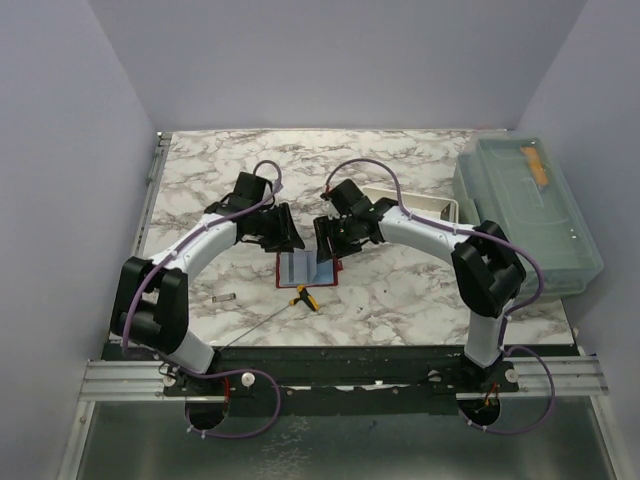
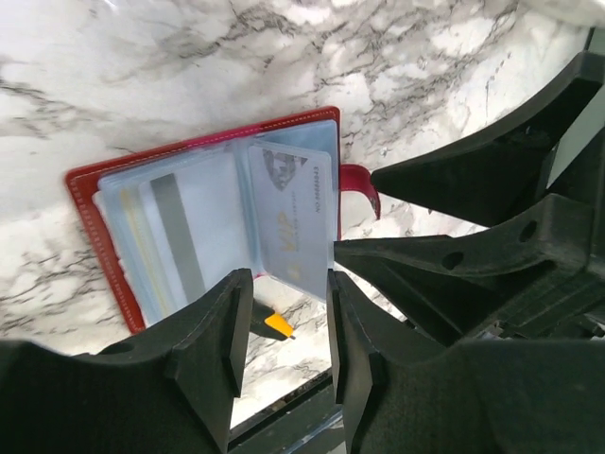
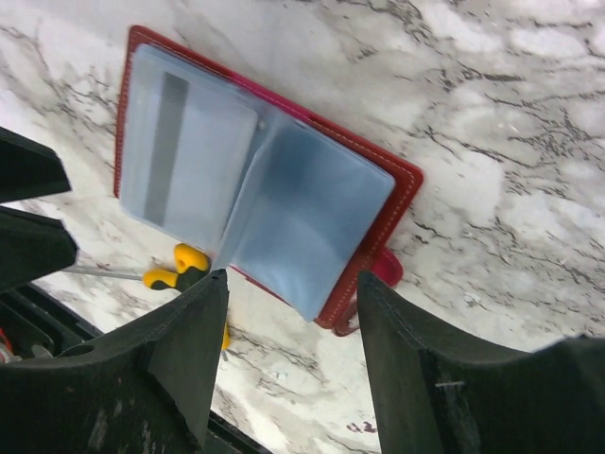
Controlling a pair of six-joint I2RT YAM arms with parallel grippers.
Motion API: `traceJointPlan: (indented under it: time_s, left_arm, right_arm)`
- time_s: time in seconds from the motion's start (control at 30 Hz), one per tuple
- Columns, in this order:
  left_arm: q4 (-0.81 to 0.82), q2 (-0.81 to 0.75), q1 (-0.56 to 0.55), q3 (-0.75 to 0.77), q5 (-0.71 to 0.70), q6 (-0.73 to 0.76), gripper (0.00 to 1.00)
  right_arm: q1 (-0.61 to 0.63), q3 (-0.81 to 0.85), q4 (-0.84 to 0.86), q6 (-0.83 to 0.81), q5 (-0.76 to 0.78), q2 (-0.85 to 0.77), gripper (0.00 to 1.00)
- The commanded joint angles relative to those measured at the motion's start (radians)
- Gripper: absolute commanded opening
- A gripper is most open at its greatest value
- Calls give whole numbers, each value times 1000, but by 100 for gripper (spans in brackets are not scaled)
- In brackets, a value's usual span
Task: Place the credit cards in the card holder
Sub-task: Insert the credit card into the card holder, then pick up the credit card from the storage box.
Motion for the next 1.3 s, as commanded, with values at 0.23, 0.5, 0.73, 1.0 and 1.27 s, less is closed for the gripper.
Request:
traceJointPlan:
  time_s: [0.23,0.5,0.73,1.0,1.27]
  left_arm:
    - [-125,-167,99,40,-131,37,45]
    - [-136,-220,138,65,-196,40,51]
    - [-118,-185,141,167,-133,14,55]
    - [-40,-72,101,223,-8,21,62]
    - [-7,-6,43,220,-2,92,62]
  right_arm:
    - [45,143,-7,22,-39,111,61]
    - [55,128,247,137,-425,126,60]
    - [-55,107,51,20,-100,-60,60]
    - [-306,108,-225,-149,465,-175,64]
    - [-423,131,-270,-166,778,-92,62]
